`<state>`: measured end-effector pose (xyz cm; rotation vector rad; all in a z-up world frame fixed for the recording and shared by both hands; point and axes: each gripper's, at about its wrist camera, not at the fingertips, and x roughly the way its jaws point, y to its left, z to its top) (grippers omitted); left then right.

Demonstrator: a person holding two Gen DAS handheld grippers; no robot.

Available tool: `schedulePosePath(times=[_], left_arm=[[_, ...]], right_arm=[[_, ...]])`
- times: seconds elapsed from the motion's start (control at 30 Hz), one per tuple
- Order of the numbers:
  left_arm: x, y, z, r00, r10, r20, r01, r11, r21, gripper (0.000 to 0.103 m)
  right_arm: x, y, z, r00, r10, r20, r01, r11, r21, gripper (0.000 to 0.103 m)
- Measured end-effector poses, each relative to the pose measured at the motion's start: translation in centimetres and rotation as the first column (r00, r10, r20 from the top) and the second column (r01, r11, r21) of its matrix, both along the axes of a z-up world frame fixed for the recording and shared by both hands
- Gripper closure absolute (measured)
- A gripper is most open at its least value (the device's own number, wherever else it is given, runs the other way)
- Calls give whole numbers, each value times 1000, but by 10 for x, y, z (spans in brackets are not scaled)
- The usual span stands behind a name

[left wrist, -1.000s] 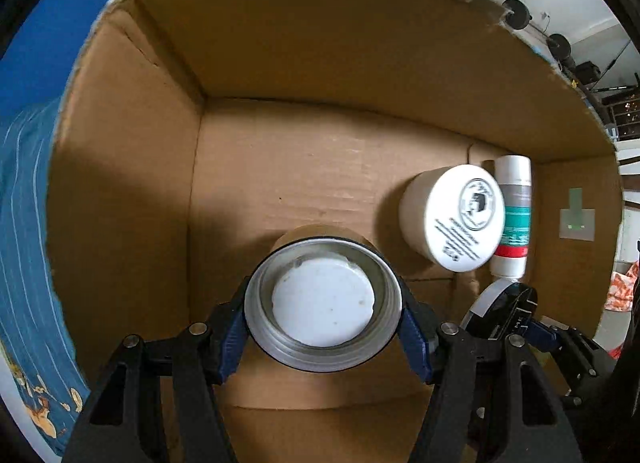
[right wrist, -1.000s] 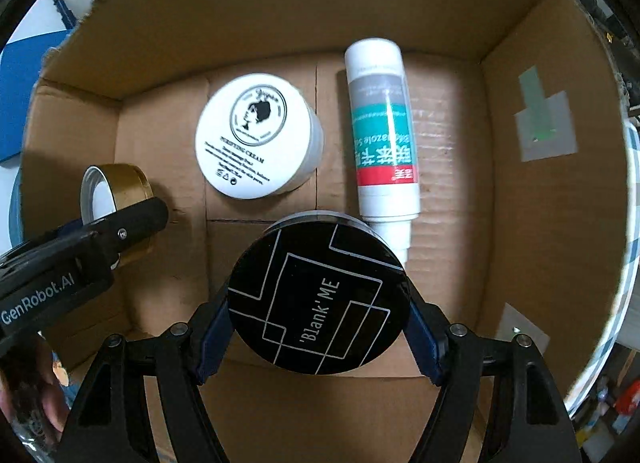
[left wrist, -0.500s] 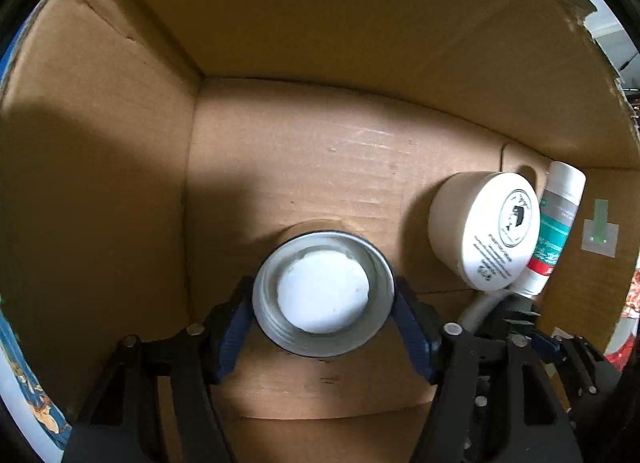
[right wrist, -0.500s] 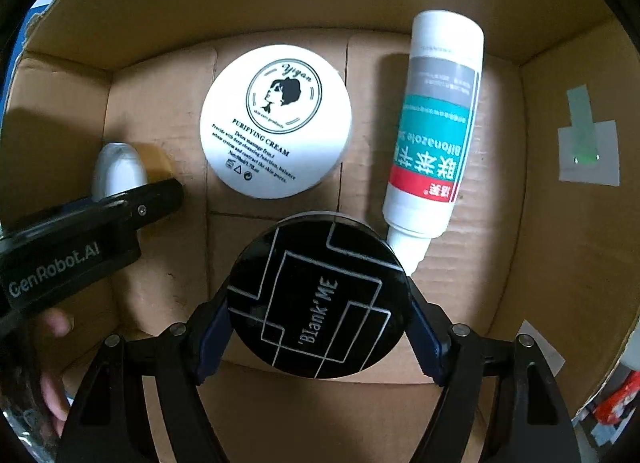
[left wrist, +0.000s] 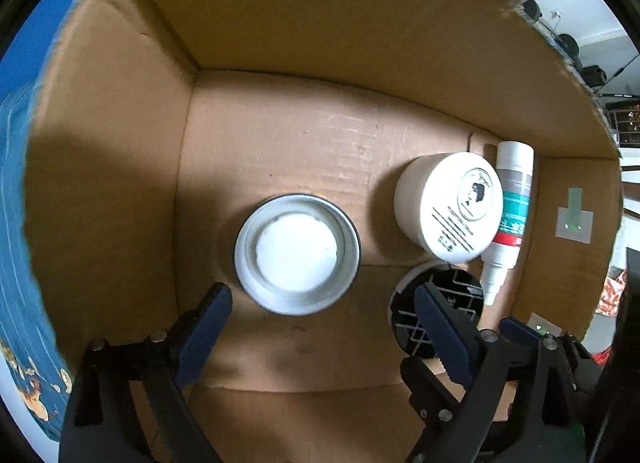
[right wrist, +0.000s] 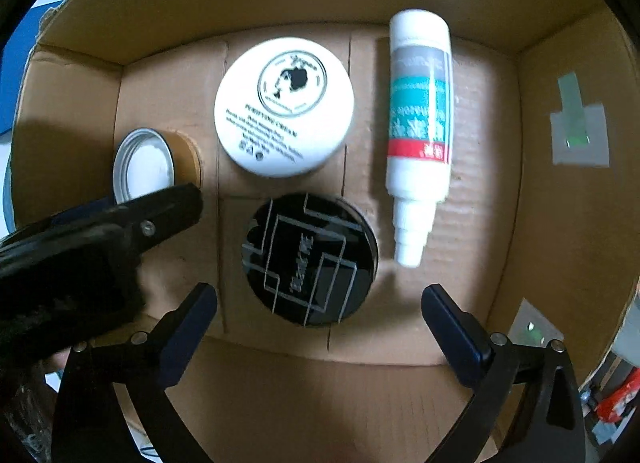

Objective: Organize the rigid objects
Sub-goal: 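Place the tin lid and black tin into the box and release both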

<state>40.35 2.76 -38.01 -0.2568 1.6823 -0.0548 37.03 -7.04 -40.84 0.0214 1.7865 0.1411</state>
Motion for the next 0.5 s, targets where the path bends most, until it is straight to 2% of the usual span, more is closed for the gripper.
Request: schedulePosePath(times=[0.2, 0.5], left_arm=[[-25, -20, 33, 997, -20, 77, 18, 999, 28, 8], [-70, -25, 92, 978, 3, 208, -10, 999, 31, 8]], right_arm=[[-19, -15, 23, 999, -26, 45, 26, 1000, -4, 0], [-61, -29, 83, 981, -20, 191, 24, 1000, -20, 0]])
